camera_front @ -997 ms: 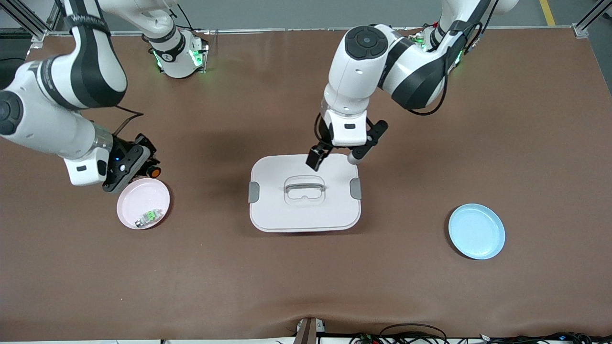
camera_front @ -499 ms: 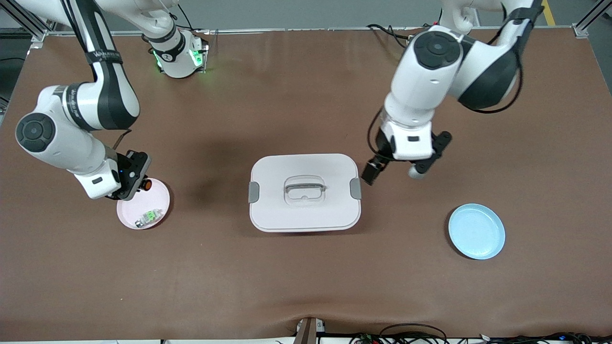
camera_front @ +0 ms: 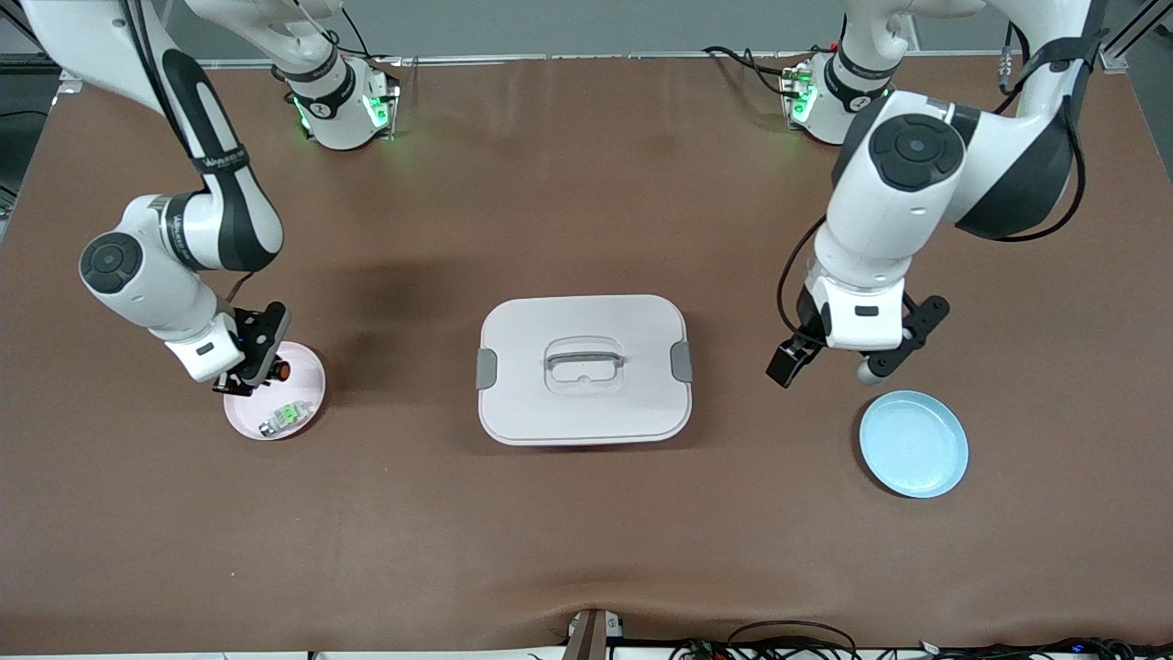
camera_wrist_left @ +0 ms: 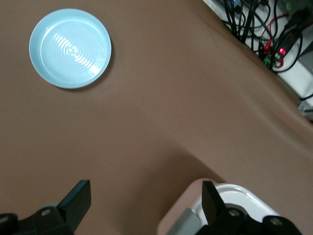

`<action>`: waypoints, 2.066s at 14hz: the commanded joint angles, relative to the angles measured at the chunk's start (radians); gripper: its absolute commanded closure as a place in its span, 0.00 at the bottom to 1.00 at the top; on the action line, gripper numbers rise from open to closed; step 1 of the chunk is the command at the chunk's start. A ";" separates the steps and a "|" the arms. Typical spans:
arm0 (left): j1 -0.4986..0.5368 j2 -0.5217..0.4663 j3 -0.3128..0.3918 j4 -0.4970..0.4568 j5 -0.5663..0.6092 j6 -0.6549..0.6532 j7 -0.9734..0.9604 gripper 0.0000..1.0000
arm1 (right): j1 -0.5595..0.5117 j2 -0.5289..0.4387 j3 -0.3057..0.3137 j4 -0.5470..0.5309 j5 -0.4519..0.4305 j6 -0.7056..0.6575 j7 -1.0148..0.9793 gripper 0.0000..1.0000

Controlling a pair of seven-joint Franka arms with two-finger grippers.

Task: Transfer orange switch to right arm and place
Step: 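Carry the switch to the white plate while the left gripper withdraws, then lower the switch onto the white plate and open the right gripper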

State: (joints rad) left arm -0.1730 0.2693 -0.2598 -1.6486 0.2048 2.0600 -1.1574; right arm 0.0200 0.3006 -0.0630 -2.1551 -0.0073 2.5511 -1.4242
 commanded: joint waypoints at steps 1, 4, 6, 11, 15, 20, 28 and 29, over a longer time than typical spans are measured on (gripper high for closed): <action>0.059 -0.036 -0.013 -0.037 -0.062 -0.046 0.285 0.00 | -0.054 0.049 0.017 0.001 -0.022 0.066 -0.053 1.00; 0.122 -0.039 -0.012 -0.037 -0.148 -0.087 0.572 0.00 | -0.069 0.092 0.017 -0.021 -0.022 0.151 -0.074 1.00; 0.159 -0.038 -0.012 -0.037 -0.166 -0.121 0.662 0.00 | -0.072 0.103 0.017 -0.048 -0.022 0.195 -0.076 1.00; 0.230 -0.051 -0.010 -0.051 -0.183 -0.179 0.858 0.00 | -0.071 0.130 0.017 -0.049 -0.022 0.204 -0.108 1.00; 0.257 -0.137 -0.012 -0.128 -0.189 -0.173 0.925 0.00 | -0.072 0.147 0.017 -0.049 -0.022 0.204 -0.108 1.00; 0.320 -0.329 -0.013 -0.230 -0.246 -0.195 1.119 0.00 | -0.074 0.164 0.017 -0.049 -0.022 0.215 -0.110 1.00; 0.385 -0.556 -0.013 -0.342 -0.321 -0.205 1.158 0.00 | -0.103 0.173 0.019 -0.028 -0.019 0.204 -0.114 0.00; 0.386 -0.555 -0.012 -0.342 -0.317 -0.205 1.156 0.00 | -0.098 0.175 0.019 -0.023 -0.019 0.204 -0.110 0.00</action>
State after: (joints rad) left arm 0.1963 -0.2379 -0.2615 -1.9502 -0.0942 1.8445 -0.0049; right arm -0.0503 0.4663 -0.0617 -2.1940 -0.0079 2.7512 -1.5237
